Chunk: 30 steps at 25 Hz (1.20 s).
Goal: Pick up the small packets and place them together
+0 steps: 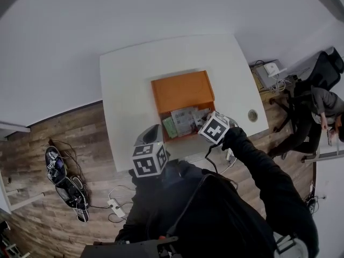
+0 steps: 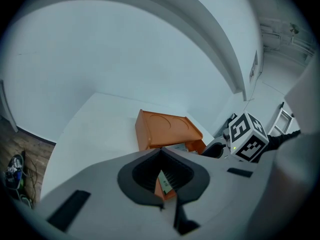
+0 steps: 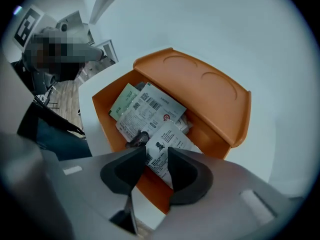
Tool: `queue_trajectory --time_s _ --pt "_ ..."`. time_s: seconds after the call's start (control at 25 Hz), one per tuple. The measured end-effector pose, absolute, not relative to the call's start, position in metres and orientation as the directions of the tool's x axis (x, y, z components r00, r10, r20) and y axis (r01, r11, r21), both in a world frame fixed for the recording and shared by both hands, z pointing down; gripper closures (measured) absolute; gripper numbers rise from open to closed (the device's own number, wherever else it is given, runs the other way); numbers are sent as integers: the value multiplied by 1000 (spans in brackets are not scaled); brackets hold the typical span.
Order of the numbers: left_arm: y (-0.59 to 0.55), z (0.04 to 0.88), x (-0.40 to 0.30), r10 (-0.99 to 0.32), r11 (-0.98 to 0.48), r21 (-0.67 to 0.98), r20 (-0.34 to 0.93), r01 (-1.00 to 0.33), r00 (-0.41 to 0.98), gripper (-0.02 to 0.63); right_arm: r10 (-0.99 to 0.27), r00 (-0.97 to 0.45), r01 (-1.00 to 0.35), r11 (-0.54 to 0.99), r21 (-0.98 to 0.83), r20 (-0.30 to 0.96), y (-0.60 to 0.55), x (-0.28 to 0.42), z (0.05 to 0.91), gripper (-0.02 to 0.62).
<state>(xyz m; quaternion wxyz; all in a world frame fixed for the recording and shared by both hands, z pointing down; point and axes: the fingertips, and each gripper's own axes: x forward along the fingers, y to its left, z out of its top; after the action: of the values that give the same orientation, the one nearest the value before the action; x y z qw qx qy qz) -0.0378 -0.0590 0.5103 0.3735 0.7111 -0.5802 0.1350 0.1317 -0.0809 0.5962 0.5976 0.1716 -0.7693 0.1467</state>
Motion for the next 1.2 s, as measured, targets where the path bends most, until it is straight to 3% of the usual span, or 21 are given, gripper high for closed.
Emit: queue_trajectory --time_s 0.36,0.64,1.0,1.2 --pt "-59 511 -45 -734 -21 377 623 -926 270 607 -9 -151 -450 891 -61 988 -82 128 608 477" --pt "-61 508 -45 -740 -31 369 616 -929 269 607 -30 -168 -453 890 -50 985 -82 131 603 522" --pt "-63 506 -40 -739 -46 367 614 -929 279 607 -74 -277 -457 887 -64 958 -78 135 554 549" --pt "-64 504 -44 -744 -27 372 613 -928 268 607 -203 -375 -434 900 22 905 -99 124 489 549"
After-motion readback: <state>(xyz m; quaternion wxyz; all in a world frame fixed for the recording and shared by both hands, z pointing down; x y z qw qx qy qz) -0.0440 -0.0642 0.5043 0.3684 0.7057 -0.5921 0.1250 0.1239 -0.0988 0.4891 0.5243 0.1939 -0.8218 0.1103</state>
